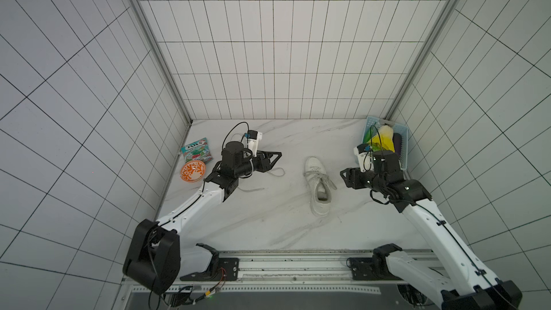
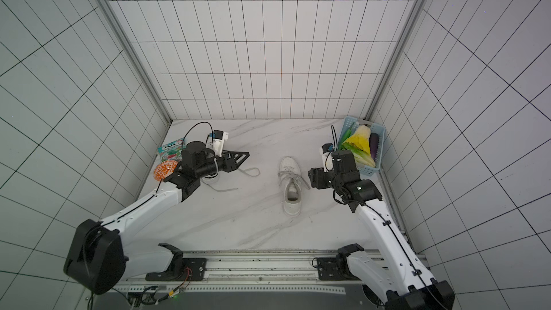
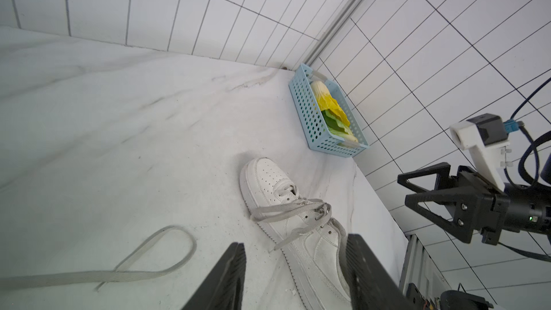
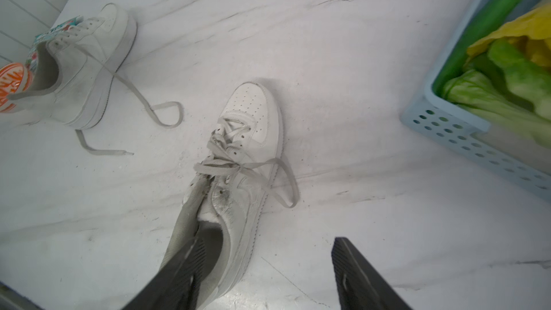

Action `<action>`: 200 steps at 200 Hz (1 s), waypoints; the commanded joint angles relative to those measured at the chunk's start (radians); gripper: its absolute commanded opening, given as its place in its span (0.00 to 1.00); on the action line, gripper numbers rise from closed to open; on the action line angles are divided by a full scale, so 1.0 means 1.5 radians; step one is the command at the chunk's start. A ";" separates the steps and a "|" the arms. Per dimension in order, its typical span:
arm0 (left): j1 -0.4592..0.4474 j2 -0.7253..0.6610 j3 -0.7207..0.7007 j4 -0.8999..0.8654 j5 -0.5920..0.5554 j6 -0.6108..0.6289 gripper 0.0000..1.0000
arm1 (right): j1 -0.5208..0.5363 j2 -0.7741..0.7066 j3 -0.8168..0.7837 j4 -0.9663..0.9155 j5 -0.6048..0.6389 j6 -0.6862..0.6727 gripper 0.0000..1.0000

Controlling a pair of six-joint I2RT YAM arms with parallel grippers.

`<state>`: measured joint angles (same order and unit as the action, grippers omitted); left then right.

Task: Tie the shoes
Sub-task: Move the shoe to the center of the board.

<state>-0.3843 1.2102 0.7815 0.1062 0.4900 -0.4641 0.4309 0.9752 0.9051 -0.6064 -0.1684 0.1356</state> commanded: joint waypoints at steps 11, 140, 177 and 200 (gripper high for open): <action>0.004 -0.084 -0.061 -0.005 -0.114 0.012 0.61 | 0.072 0.062 -0.041 0.024 0.025 0.010 0.71; 0.025 -0.126 -0.099 -0.036 -0.153 0.021 0.63 | 0.099 0.282 -0.033 0.136 0.062 0.010 0.14; 0.040 -0.142 -0.099 -0.063 -0.184 0.020 0.67 | 0.050 0.307 0.027 0.130 0.094 -0.025 0.00; 0.058 -0.151 -0.103 -0.077 -0.199 0.015 0.72 | 0.015 0.350 0.075 0.131 0.105 -0.059 0.00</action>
<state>-0.3229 1.0084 0.6369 0.0227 0.2352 -0.4454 0.5125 1.4456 0.9207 -0.4374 -0.0704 0.1017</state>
